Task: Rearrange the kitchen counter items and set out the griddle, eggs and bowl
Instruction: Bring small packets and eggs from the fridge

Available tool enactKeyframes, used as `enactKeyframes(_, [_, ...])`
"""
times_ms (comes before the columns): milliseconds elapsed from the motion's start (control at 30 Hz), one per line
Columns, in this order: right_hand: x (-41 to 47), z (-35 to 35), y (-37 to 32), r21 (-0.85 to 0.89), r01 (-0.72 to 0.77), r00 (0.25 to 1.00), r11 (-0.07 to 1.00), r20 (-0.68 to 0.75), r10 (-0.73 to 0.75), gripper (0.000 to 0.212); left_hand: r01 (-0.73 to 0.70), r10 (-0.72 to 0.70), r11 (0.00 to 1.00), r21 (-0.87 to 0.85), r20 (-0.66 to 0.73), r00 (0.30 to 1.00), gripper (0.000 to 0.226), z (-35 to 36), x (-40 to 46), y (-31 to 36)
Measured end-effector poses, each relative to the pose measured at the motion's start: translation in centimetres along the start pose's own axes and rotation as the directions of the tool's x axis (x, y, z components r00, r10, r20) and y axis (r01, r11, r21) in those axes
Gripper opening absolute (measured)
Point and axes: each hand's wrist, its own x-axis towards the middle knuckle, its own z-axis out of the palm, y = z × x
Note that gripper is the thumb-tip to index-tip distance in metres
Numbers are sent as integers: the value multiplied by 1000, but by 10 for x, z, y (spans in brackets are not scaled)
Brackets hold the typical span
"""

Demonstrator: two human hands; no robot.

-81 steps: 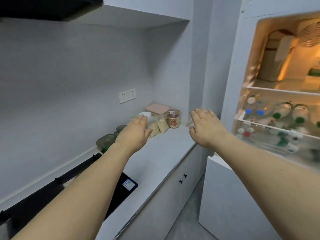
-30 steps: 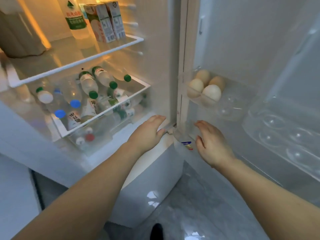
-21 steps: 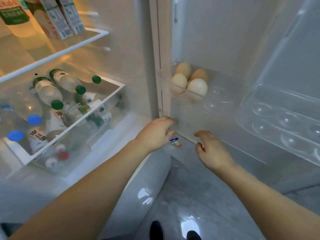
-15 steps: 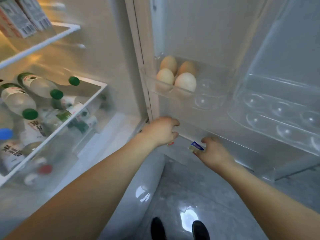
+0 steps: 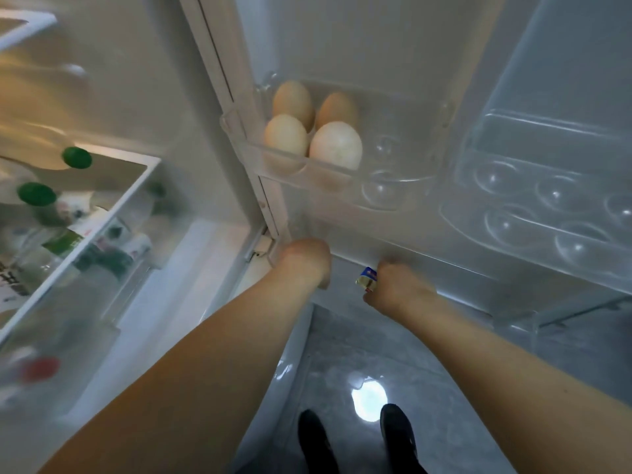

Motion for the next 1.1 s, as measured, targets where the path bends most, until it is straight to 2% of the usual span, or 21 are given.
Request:
enactKeyframes(100, [3,1,-3,-26,24,1000,999,5,-24,29,12,-12,1000,-10,-12,1000,17,6,7,-3])
enactKeyframes(300, [12,4,-5,-106,70,997,992,-2,-71,29,28,-29,999,-21,-33,999,26,12,15,-4])
enactKeyframes(433, [13,3,-5,-132,110,994,985,14,-109,21,25,-27,999,-44,-41,999,17,12,17,-5])
enactKeyframes(533, [10,-2,-3,-20,108,994,994,30,-108,11,10,-18,995,-102,-71,997,13,5,10,-5])
enactKeyframes(633, [8,-11,1,229,118,992,966,21,-126,30,-44,20,987,-156,-155,988,21,-8,-11,-12])
enactKeyframes(733, [5,-22,1,376,197,980,905,-47,-194,32,-109,32,968,-227,-320,947,30,-20,-40,-26])
enactKeyframes(867, [-9,-30,-10,429,379,923,820,-238,-303,10,-27,-136,956,-292,-525,840,39,-12,-86,-48])
enactKeyframes(900, [-13,-30,-15,414,420,902,808,-289,-321,10,9,-194,948,-318,-555,809,40,-5,-96,-52])
enactKeyframes(1000, [-24,-18,-37,312,619,773,721,-404,-489,9,150,-399,884,-443,-549,734,39,30,-132,-60])
enactKeyframes(1100, [-53,-4,-61,229,745,662,626,-365,-654,14,279,-565,797,-535,-500,656,39,76,-176,-63])
